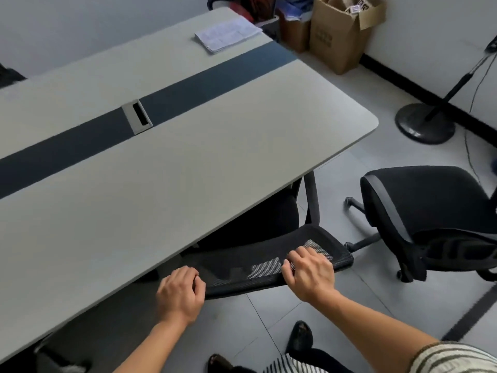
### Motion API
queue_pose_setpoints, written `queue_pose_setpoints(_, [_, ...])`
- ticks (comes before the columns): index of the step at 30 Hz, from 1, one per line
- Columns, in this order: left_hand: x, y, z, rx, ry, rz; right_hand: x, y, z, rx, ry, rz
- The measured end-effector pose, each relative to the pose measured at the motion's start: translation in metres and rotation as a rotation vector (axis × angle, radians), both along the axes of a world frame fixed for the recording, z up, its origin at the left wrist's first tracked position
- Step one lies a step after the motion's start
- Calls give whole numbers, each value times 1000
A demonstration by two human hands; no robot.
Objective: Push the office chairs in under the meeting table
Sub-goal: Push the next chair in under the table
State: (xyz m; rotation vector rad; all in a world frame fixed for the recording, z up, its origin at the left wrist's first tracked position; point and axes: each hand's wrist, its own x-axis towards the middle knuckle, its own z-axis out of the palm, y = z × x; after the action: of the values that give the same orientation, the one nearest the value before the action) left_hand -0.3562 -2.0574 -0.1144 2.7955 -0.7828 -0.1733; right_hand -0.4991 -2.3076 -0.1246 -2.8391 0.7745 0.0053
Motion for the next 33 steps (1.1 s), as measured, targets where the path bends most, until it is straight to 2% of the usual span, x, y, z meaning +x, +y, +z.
queue_pose_setpoints(4, [14,2,1,3,-18,10,12,2,10,66,78,7])
queue_pose_setpoints(9, [16,6,8,-9,12,7,15,-26,23,297,125,-12])
queue_pose_setpoints(12, [17,7,10,-1,82,42,5,-70,22,248,248,-304])
queue_pose_setpoints(14, [18,8,10,50,180,127,2,-79,19,422,290,-529])
queue_pose_setpoints(16, [21,15,11,131,317,237,6,-71,17,522,268,-603])
queue_pose_setpoints(20, [24,56,12,187,455,256,0,-33,13,515,213,-682])
queue_pose_setpoints(25, [-5,100,12,167,510,276,-28,14,6,524,145,-684])
queue_pose_setpoints(29, [-45,107,15,113,518,305,-32,2,12,509,170,-634])
queue_pose_setpoints(33, [-89,82,21,159,446,335,-23,-33,17,401,190,-592])
